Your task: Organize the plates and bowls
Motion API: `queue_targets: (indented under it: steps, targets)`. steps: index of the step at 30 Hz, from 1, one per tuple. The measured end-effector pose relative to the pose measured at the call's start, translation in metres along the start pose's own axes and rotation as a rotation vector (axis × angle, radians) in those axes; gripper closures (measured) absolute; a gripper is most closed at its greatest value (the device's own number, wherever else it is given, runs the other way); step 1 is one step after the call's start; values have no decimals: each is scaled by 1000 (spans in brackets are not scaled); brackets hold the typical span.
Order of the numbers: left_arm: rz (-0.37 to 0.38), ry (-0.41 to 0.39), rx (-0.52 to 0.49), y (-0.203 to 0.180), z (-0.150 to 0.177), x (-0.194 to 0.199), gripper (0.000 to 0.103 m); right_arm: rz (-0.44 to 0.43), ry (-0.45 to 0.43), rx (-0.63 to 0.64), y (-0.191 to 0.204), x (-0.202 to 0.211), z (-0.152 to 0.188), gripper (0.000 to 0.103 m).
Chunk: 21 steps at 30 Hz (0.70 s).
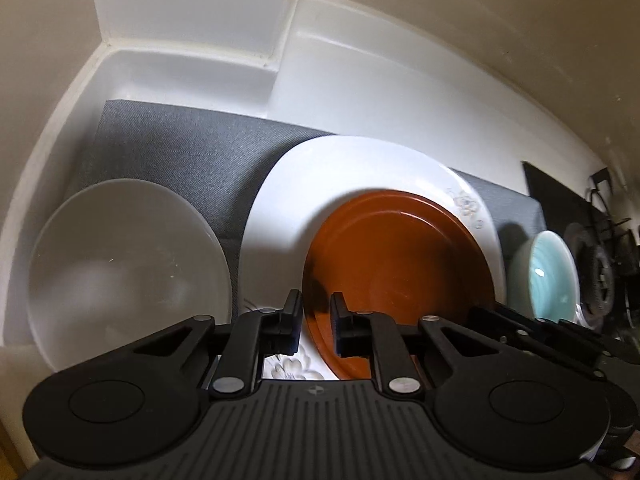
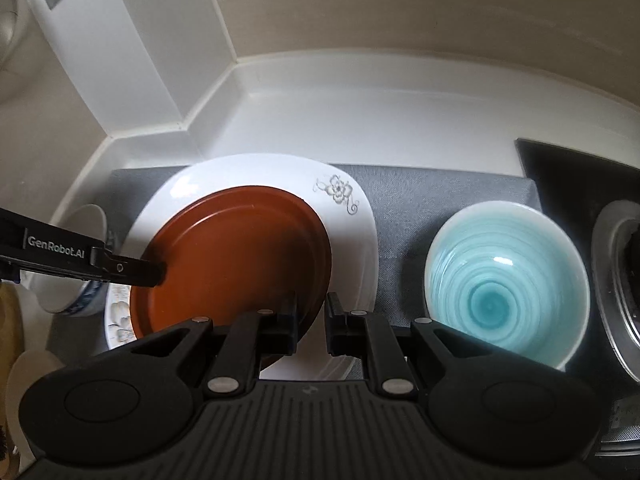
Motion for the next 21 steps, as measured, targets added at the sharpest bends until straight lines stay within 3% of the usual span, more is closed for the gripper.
queue_targets:
  steps: [2, 4, 7, 8, 9, 11, 12, 14, 17, 18, 19, 21]
  targets:
    - [-20, -11, -7, 2, 0, -7, 96, 10, 6, 2, -1, -7, 0, 89]
    - [-39, -31, -35, 1, -3, -6, 96, 14, -4, 4, -1, -9, -2, 90]
    - [-25, -56, -42, 2, -2, 6, 94, 9, 7, 29, 3, -10, -2, 82]
    - [-6, -78, -47, 3, -1, 16, 88, 4, -2, 24, 4, -7, -3, 66]
    - [5, -106, -57, 6, 0, 28, 82, 4, -21, 16, 4, -2, -4, 57]
    - [-11, -186, -70, 20, 8, 55, 53, 10, -61, 15, 7, 10, -5, 57]
    - [-26, -228, -76, 29, 13, 69, 51, -9, -77, 14, 11, 16, -5, 56]
    - [-53, -278, -82, 49, 27, 88, 50, -99, -110, 0, 25, 26, -5, 52]
    - [-81, -306, -36, 84, 41, 101, 51, -140, -174, 30, 52, 35, -8, 21]
    - [-80, -304, -9, 95, 44, 101, 53, -165, -195, 43, 64, 37, -10, 15]
    - [-78, -294, 25, 106, 48, 102, 54, -192, -199, 56, 76, 36, -11, 15]
    - [-46, -273, 75, 122, 50, 99, 66, -223, -146, 95, 102, 27, -10, 15]
Point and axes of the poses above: each gripper's, at about its wrist camera, not at the fingertips, and x roughly against the way its jaws point, y to its left, z to its underside, the point moved 9 cm from there along -x, roughly the way its jaws point, and after that the axes turned 5 degrees about y, right-handed, at the moved point
